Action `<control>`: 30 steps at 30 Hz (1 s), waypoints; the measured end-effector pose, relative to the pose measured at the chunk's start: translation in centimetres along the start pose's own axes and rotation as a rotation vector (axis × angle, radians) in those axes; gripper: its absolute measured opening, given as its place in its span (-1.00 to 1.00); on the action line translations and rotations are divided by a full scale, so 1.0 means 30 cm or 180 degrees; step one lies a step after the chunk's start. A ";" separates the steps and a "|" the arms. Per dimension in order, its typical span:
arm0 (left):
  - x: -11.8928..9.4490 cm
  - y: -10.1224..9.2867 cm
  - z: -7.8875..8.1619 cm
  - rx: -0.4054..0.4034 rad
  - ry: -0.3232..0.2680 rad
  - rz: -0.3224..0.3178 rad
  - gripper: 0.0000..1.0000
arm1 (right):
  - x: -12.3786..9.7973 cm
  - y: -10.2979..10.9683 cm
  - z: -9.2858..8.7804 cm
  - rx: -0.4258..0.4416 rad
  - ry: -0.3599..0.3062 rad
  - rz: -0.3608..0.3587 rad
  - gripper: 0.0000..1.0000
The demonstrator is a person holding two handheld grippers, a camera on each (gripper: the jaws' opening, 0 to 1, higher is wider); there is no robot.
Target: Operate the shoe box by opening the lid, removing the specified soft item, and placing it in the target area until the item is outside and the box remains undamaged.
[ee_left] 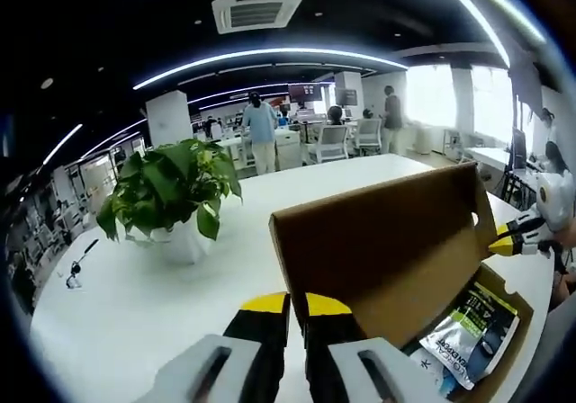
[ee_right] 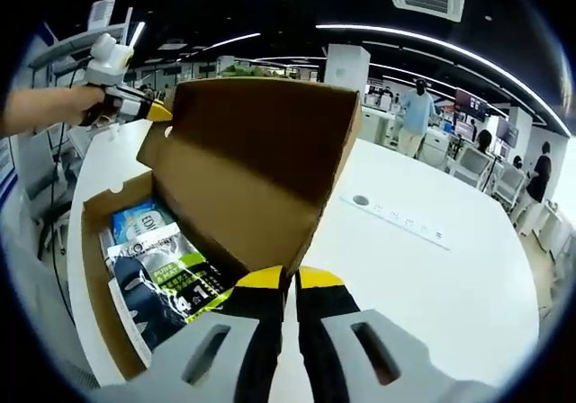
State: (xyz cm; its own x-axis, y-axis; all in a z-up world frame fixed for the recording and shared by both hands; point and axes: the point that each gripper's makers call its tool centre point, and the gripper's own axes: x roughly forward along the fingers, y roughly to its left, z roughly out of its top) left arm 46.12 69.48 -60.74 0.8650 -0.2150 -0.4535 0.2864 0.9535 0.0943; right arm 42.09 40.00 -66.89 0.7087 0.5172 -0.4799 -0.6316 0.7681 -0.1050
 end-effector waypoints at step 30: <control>-0.020 -0.042 -0.228 -0.0282 0.0462 0.0090 -0.93 | 0.067 -0.034 0.003 -0.0182 0.0068 0.0066 -0.93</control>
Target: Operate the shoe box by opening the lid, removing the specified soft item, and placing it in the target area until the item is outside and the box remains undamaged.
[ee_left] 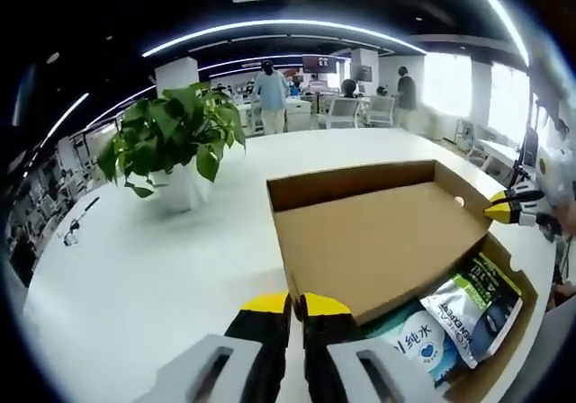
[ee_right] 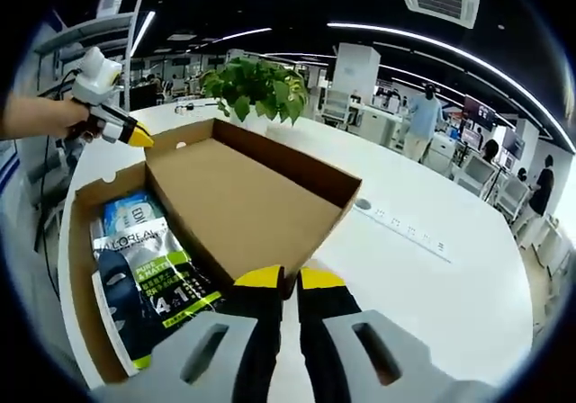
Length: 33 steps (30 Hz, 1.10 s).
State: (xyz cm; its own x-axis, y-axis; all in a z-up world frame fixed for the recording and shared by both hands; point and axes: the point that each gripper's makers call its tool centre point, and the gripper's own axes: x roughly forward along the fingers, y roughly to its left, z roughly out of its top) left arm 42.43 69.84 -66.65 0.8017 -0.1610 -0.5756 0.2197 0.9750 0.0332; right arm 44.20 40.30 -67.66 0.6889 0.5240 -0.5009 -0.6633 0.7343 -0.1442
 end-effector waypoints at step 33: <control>0.056 0.004 -0.013 0.0022 0.0143 0.0009 -0.94 | 0.041 -0.018 -0.026 0.0222 0.0143 0.0052 -0.90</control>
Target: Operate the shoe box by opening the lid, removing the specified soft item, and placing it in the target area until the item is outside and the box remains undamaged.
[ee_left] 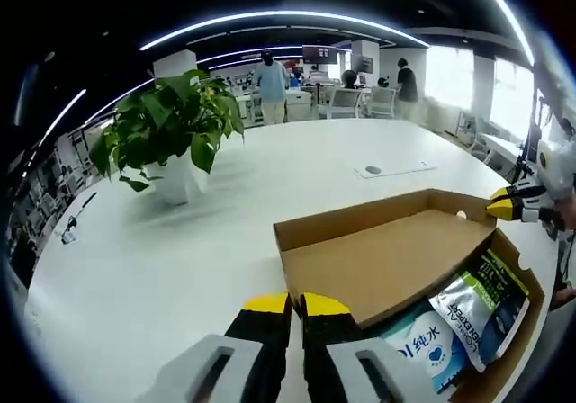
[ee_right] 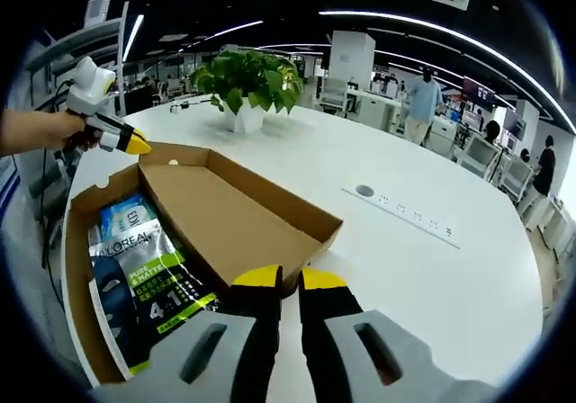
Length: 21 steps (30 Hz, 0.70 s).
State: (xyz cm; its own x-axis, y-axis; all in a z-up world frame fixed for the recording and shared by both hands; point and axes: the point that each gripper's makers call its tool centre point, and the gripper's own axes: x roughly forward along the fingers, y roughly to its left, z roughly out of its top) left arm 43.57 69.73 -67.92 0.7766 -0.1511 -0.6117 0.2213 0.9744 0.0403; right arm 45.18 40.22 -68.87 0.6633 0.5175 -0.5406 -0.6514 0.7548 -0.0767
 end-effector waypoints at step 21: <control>-0.049 -0.017 0.017 0.0081 -0.0026 -0.0017 -0.73 | -0.051 0.039 -0.007 0.0131 0.0083 0.0099 -0.66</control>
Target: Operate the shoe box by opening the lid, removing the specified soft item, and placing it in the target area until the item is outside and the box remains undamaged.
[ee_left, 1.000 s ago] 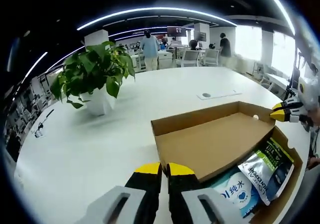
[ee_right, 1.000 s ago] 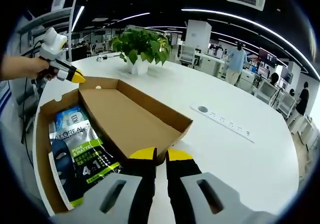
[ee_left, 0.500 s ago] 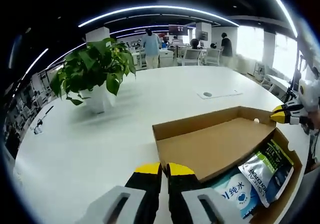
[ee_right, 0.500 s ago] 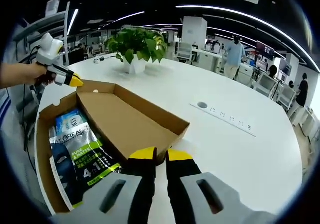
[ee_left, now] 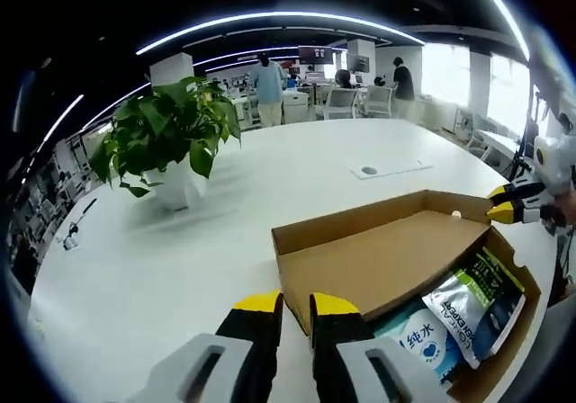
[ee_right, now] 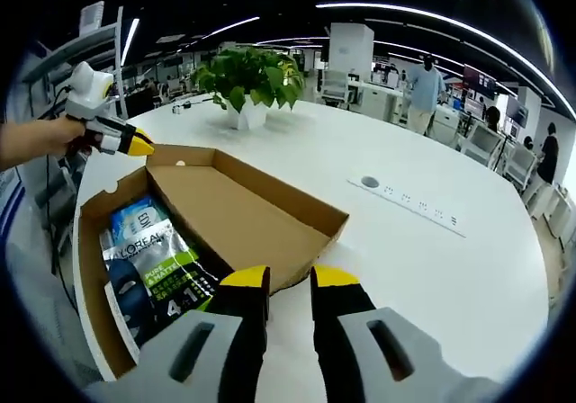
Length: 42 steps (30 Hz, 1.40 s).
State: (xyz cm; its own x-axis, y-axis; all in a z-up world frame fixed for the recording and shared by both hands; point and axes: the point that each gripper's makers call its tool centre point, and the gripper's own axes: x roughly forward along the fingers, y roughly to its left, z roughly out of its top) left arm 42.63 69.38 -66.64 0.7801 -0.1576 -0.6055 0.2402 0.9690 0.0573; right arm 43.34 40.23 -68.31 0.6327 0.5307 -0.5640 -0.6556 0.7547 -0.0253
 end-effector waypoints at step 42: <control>-0.169 -0.460 -0.208 -0.0420 0.0584 -0.1092 -0.43 | -0.313 0.221 -0.106 0.0284 -0.0072 0.0346 0.07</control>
State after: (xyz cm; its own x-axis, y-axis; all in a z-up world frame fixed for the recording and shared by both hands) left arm 31.74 57.99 -69.31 0.5487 -0.4508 -0.7041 0.3829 0.8841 -0.2677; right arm 31.74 39.02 -65.82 0.5696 0.6191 -0.5407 -0.6822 0.7230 0.1091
